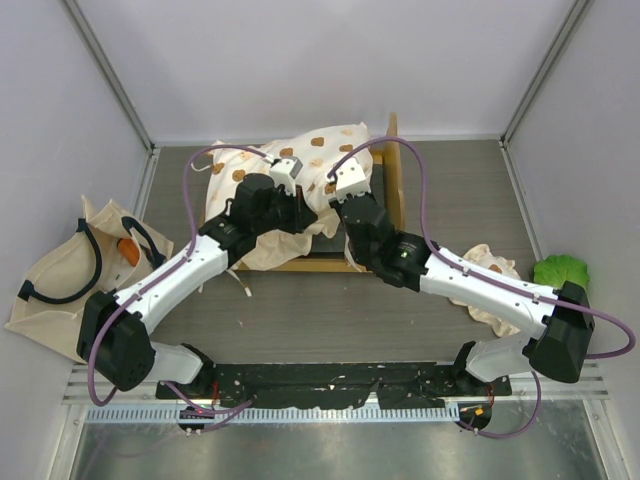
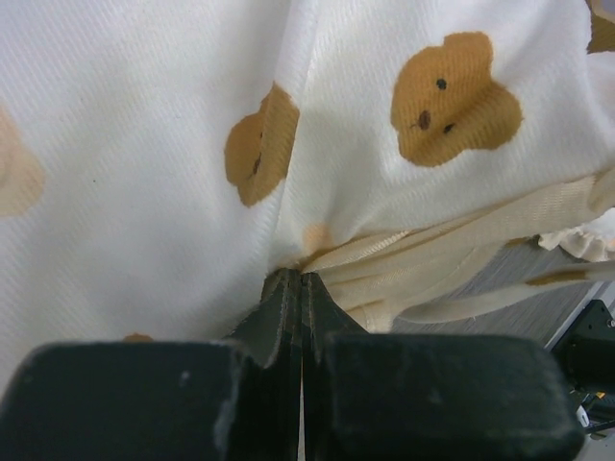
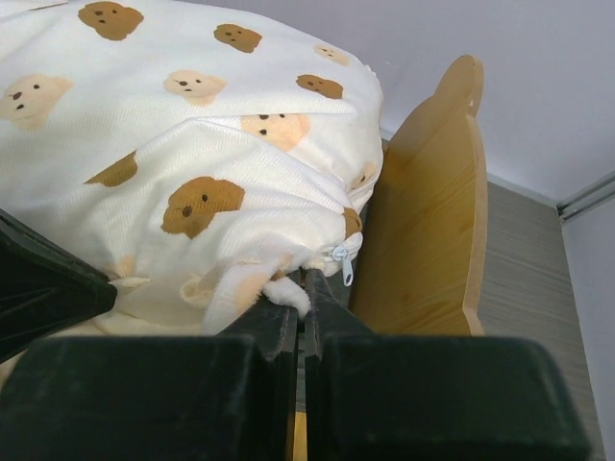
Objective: Set up the pet bed
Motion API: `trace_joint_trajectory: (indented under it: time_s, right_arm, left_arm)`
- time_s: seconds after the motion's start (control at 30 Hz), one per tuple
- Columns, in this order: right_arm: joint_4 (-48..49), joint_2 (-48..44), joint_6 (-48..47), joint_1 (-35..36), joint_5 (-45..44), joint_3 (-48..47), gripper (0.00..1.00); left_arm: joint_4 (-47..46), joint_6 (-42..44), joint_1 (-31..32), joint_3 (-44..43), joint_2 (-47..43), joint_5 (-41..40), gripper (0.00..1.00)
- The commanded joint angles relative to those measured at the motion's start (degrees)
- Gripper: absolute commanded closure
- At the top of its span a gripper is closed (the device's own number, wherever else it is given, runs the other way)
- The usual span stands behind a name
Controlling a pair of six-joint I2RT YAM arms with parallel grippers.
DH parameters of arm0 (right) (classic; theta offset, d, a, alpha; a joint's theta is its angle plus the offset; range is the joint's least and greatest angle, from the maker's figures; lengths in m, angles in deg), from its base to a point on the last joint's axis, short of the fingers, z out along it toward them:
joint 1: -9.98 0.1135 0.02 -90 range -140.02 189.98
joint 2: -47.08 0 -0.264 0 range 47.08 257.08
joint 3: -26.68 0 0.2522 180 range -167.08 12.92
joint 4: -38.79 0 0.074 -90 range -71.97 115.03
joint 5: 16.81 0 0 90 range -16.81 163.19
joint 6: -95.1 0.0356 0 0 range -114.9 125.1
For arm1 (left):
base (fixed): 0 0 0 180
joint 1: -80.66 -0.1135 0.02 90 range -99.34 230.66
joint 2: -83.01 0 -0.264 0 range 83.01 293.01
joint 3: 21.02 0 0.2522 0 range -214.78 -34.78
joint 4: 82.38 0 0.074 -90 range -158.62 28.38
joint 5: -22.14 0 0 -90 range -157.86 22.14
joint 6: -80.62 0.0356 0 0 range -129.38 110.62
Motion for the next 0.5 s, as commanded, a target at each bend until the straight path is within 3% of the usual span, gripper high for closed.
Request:
trace_joint_trajectory:
  time_s: [0.0, 0.13, 0.3, 0.47]
  right_arm:
    - [7.0, -2.9, 3.0, -0.1, -3.3, -0.8, 0.99]
    - [8.3, -3.5, 5.5, 0.0, -8.5, 1.8, 0.99]
    - [12.7, -4.9, 2.4, -0.1, -7.3, 2.1, 0.99]
    - [10.7, -5.0, 5.2, -0.1, -6.0, 2.1, 0.99]
  left_arm:
    - [1.9, 0.0, -0.8, -0.4, -0.2, -0.7, 1.00]
    - [1.8, -0.4, -0.8, -0.3, -0.2, -0.4, 1.00]
    - [1.5, -0.6, -0.8, -0.4, 0.3, 0.0, 1.00]
    - [1.8, -0.6, -0.8, -0.1, 0.5, 0.0, 1.00]
